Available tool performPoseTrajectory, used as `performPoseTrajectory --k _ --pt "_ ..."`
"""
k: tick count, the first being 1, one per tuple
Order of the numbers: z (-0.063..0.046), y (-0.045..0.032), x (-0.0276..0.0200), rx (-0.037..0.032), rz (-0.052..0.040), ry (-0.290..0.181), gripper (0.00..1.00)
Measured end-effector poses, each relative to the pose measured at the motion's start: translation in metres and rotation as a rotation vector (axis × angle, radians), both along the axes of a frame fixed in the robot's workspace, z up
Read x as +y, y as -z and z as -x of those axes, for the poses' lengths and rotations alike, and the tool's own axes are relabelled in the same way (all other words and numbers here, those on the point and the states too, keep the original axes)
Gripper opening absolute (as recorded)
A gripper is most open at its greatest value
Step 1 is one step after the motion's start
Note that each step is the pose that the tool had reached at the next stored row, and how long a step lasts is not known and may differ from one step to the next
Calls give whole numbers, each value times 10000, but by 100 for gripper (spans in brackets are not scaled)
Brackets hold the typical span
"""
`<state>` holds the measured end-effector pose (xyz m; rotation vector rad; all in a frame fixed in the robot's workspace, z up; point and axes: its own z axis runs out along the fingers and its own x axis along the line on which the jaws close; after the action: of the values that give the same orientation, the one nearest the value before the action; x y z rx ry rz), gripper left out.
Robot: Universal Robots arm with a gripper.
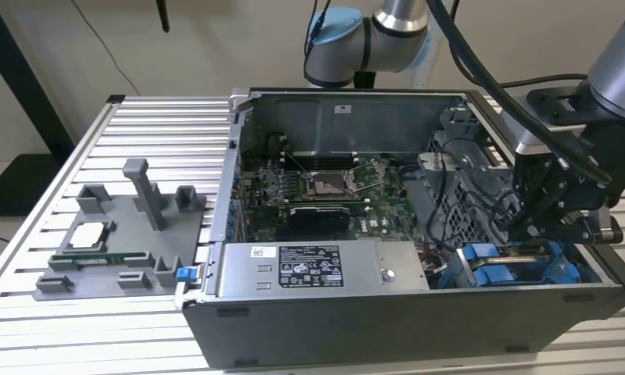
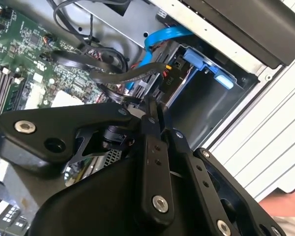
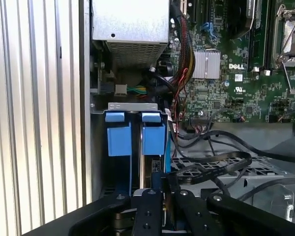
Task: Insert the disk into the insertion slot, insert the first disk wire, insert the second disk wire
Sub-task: 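Insert the second disk wire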
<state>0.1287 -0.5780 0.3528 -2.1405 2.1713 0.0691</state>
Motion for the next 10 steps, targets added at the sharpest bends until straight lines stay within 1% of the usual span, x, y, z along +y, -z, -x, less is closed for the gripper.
performPoseTrajectory --k 3,5,6,8,10 --pt "0 14 -10 -28 59 0 0" --pt "1 27 -18 -66 117 0 0" --pt "1 34 -21 -109 131 2 0" --pt "0 44 -22 -220 136 2 0" --pt "0 50 -22 -289 137 13 0"
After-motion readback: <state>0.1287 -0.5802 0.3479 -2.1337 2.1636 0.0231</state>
